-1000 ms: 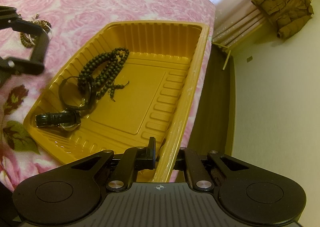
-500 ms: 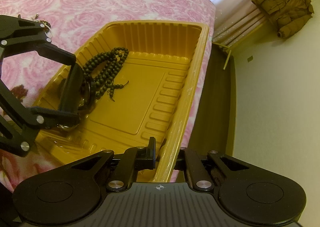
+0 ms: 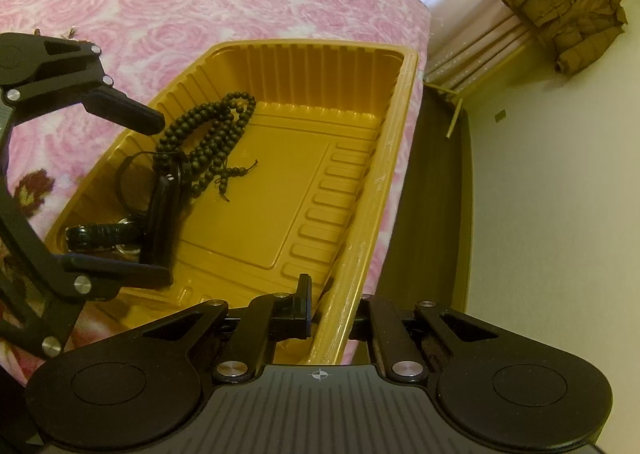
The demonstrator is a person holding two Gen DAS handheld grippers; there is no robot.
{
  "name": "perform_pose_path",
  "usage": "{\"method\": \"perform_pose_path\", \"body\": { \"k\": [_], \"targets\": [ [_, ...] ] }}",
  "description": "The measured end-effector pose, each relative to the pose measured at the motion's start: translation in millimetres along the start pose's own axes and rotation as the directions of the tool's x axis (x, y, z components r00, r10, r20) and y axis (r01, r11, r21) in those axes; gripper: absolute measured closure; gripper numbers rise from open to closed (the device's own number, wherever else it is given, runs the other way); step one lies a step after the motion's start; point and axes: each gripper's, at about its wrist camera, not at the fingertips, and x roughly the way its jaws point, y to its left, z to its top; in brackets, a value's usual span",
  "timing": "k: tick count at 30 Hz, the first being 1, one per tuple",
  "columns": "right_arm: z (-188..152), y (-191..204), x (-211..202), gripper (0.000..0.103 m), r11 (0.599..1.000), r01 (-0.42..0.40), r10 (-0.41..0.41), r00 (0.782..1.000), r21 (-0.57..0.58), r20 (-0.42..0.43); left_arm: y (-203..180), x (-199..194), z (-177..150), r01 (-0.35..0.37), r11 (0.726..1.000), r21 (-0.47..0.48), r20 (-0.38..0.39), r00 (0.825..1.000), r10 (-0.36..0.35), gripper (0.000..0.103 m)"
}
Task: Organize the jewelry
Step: 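Carry the black tube into the yellow tray and open the left gripper, then grasp the brown bead necklace with the left gripper and lift it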
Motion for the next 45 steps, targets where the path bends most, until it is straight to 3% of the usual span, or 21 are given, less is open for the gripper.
{"method": "perform_pose_path", "body": {
  "k": [6,11,19,27,32,37,45],
  "targets": [
    [0.6,0.6,-0.4,0.095,1.000,0.003,-0.003,1.000,0.001,0.003,9.4,-24.8,-4.9,-0.089,0.996,-0.006,0.024,0.996,0.089,0.014],
    [0.5,1.5,-1.9,0.095,1.000,0.004,-0.004,1.000,0.000,0.007,25.0,-55.4,-21.3,-0.219,0.976,-0.018,0.030,0.975,0.219,0.014],
    [-1.3,2.6,-1.9,0.095,1.000,0.007,-0.007,1.000,-0.001,0.006,69.8,-108.6,-73.1,-0.427,0.899,-0.101,-0.045,0.904,0.424,0.014],
    [-1.2,3.8,-1.8,0.095,1.000,0.009,-0.009,1.000,-0.003,0.005,118.0,-141.0,-106.2,-0.548,0.808,-0.215,-0.116,0.836,0.536,0.020],
    [-1.1,3.7,-1.9,0.095,1.000,0.009,-0.009,1.000,-0.002,0.005,130.1,-141.1,-106.7,-0.562,0.792,-0.238,-0.132,0.827,0.547,0.030],
    [-1.1,3.9,-1.9,0.095,1.000,0.008,-0.008,1.000,-0.003,0.005,134.5,-130.0,-104.3,-0.551,0.791,-0.266,-0.149,0.834,0.532,0.048],
    [-1.6,3.8,-1.2,0.095,1.000,0.008,-0.008,1.000,-0.004,0.004,143.1,-108.2,-99.3,-0.524,0.792,-0.314,-0.170,0.852,0.496,0.067]
  ]
}}
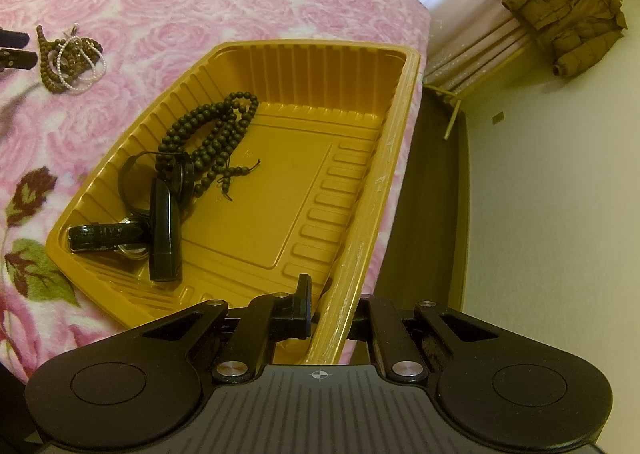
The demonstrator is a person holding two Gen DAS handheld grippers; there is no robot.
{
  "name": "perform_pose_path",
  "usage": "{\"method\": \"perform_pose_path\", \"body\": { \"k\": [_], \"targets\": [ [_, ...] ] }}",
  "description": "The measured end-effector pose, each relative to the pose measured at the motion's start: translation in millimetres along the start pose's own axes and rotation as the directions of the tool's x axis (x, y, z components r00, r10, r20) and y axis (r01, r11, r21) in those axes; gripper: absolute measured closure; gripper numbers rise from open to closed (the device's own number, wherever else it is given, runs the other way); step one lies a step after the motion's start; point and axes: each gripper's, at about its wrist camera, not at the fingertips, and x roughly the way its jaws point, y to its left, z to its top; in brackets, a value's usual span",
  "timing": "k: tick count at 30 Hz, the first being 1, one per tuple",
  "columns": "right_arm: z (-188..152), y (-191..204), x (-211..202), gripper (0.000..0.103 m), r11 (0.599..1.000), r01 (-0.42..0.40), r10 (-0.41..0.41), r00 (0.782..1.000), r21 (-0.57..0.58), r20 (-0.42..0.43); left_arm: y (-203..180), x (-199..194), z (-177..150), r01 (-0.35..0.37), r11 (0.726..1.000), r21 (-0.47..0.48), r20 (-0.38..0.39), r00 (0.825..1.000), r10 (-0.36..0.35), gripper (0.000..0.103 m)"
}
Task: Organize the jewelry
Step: 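Grasp the brown bead necklace with the left gripper and lift it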
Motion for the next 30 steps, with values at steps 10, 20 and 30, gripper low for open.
{"method": "perform_pose_path", "body": {
  "k": [10,20,30],
  "targets": [
    [-0.2,-1.7,3.1,0.095,1.000,-0.001,0.001,1.000,0.001,-0.004,4.5,25.7,4.6,0.003,0.994,-0.109,-0.068,0.998,-0.011,0.079],
    [-1.5,-2.3,2.9,0.095,1.000,-0.001,0.001,1.000,0.000,-0.003,19.0,-3.6,0.5,-0.007,0.996,-0.084,-0.067,0.998,0.001,0.097],
    [1.0,0.2,-0.7,0.095,1.000,0.005,-0.005,1.000,-0.006,0.001,36.0,-57.2,16.0,-0.063,0.998,0.020,0.023,0.998,0.063,0.097]
  ]
}}
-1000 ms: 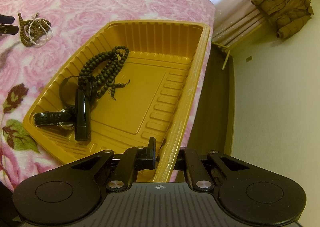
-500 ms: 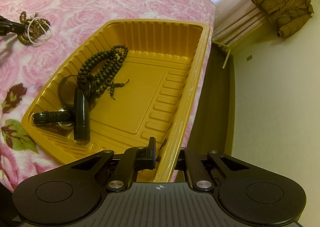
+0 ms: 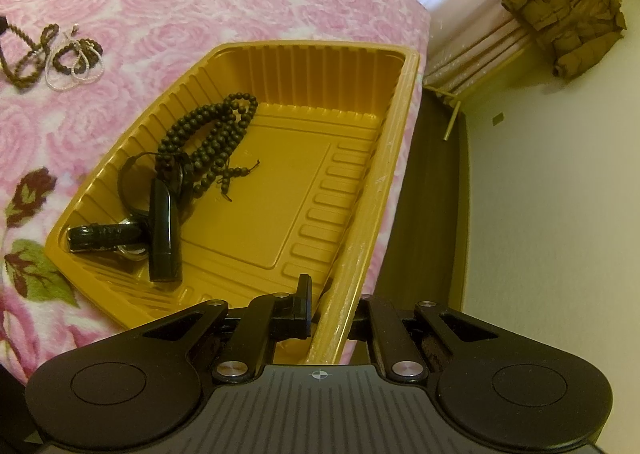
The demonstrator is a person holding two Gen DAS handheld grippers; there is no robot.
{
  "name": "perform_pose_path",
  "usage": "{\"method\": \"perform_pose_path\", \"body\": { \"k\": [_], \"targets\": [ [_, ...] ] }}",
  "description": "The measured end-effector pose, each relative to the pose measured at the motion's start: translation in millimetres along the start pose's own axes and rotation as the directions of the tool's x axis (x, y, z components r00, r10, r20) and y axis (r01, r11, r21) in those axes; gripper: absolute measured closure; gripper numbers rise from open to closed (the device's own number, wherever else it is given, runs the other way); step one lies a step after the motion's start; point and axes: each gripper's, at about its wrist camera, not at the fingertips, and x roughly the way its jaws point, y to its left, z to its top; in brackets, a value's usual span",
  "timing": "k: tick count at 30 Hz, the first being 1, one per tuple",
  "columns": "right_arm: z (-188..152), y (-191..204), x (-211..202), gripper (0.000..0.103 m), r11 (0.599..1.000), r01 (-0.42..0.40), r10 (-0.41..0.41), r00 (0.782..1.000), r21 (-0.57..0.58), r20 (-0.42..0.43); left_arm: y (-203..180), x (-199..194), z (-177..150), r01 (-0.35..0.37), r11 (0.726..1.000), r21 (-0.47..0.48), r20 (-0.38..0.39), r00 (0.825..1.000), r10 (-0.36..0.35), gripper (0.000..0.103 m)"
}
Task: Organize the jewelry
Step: 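Grasp the brown bead necklace with the left gripper and lift it, then carry the brown bead necklace over the yellow tray and lower it in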
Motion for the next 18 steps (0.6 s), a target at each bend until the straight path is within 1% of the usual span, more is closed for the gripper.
{"method": "perform_pose_path", "body": {
  "k": [3,8,18],
  "targets": [
    [0.9,0.7,-1.9,0.095,1.000,0.000,0.000,1.000,-0.002,0.002,1.8,-9.9,13.1,-0.015,0.998,0.056,0.028,1.000,0.013,0.097],
    [0.9,0.6,-3.6,0.095,1.000,0.003,-0.003,1.000,-0.005,0.004,3.2,-28.1,39.9,-0.022,0.990,0.136,0.085,0.996,0.011,0.097],
    [0.9,0.0,-4.4,0.095,1.000,0.002,-0.002,1.000,-0.005,0.008,2.3,-56.2,94.7,-0.001,0.976,0.217,0.179,0.983,-0.038,0.097]
  ]
}}
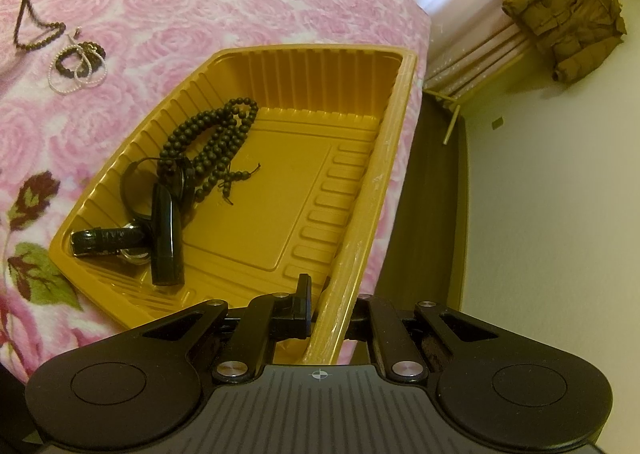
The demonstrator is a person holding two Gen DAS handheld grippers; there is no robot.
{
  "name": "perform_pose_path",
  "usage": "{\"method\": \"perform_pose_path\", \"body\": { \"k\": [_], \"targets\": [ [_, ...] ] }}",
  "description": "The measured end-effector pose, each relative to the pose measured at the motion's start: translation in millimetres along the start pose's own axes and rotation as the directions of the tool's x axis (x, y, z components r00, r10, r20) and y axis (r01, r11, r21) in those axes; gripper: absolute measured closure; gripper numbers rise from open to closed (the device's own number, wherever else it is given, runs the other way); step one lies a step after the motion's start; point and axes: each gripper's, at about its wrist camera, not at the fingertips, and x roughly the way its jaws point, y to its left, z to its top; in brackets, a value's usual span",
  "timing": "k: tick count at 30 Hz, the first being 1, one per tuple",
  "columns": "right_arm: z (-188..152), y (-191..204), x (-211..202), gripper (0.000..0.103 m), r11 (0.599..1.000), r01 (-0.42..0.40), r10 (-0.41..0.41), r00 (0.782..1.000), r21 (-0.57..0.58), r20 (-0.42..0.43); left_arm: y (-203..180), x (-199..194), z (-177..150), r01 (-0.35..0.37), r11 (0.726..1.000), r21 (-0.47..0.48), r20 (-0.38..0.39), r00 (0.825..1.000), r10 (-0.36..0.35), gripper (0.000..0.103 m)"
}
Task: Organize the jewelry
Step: 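Carry the brown bead necklace over the yellow tray and lower it in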
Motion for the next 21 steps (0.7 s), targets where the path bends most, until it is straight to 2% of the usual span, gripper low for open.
{"method": "perform_pose_path", "body": {
  "k": [12,21],
  "targets": [
    [0.7,0.1,-0.2,0.095,1.000,0.000,0.000,1.000,0.000,0.000,-7.6,-13.7,47.6,0.061,0.998,0.036,0.085,0.994,-0.064,0.097],
    [1.1,-0.1,-0.1,0.095,1.000,0.000,0.000,1.000,0.001,-0.001,-38.1,-15.1,72.4,0.144,0.988,0.060,0.120,0.981,-0.150,0.097]
  ]
}}
